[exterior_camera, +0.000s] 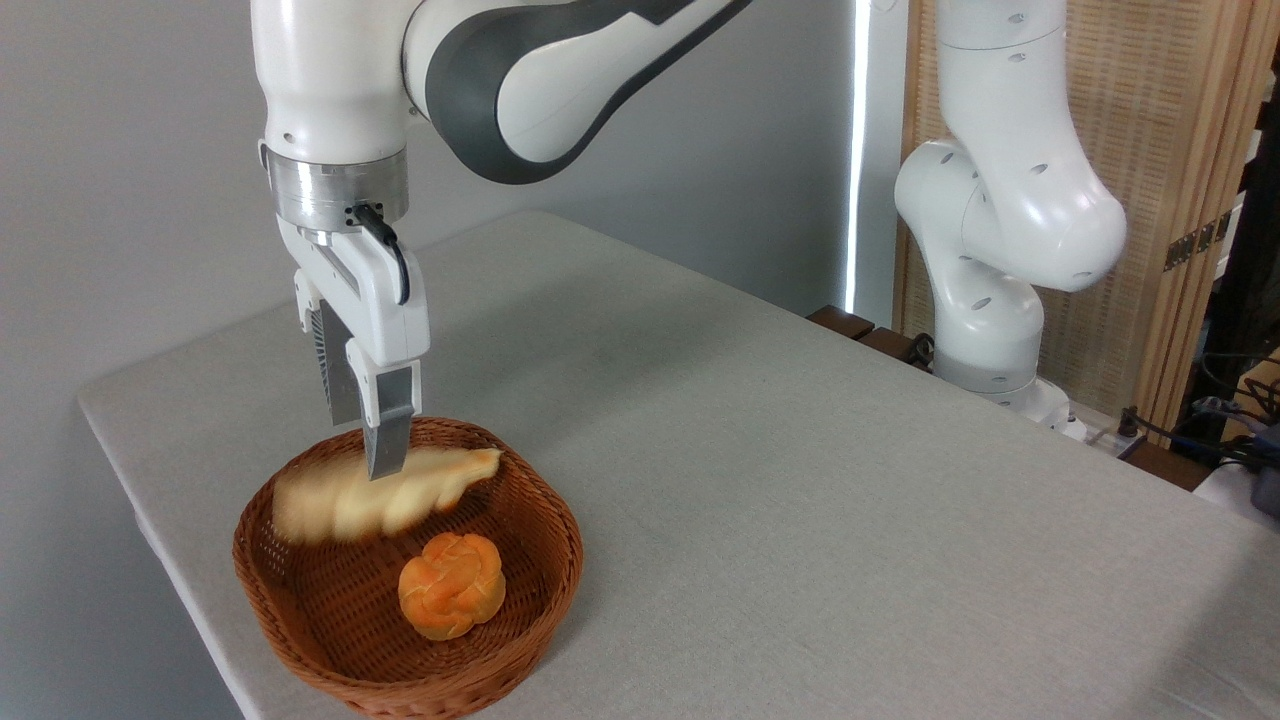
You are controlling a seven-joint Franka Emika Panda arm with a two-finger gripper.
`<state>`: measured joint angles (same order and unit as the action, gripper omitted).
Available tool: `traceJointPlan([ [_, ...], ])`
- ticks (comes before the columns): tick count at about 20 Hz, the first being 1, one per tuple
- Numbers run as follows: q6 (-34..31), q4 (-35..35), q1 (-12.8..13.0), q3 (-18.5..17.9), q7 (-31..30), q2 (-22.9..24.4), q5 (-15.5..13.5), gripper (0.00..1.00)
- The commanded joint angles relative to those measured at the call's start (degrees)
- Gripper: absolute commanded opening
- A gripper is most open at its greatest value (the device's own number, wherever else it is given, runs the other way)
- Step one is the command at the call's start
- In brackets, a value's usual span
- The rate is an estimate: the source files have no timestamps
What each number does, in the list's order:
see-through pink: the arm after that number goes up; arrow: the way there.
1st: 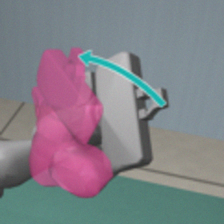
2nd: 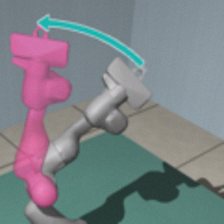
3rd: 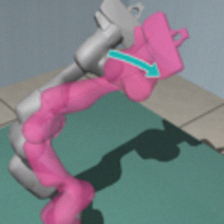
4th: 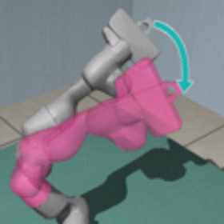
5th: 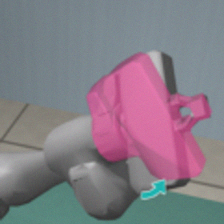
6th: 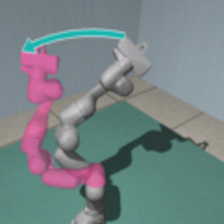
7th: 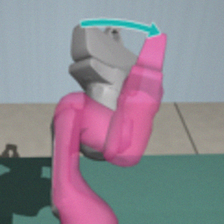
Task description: Put bread into the basket
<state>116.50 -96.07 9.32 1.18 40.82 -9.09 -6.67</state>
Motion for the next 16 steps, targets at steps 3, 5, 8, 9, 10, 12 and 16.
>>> traceJointPlan([
  [3,0.3,0.62,0.43,-0.48,-0.65,-0.14,-0.44,1.0],
  [5,-0.05,0.62,0.43,-0.65,-0.65,0.3,-0.36,1.0],
  [8,-4.69,0.62,0.26,-0.92,-0.56,2.32,-0.18,1.0],
  [9,-5.93,0.62,0.17,-1.7,-0.56,3.28,-0.27,1.0],
  [10,-7.16,0.54,0.08,-2.41,-0.65,4.34,-0.27,1.0],
  [12,-10.84,0.45,-0.27,-2.85,-0.74,5.92,-0.27,1.0],
  [16,-16.39,-0.08,-2.81,-2.85,-0.65,8.74,2.97,1.0],
])
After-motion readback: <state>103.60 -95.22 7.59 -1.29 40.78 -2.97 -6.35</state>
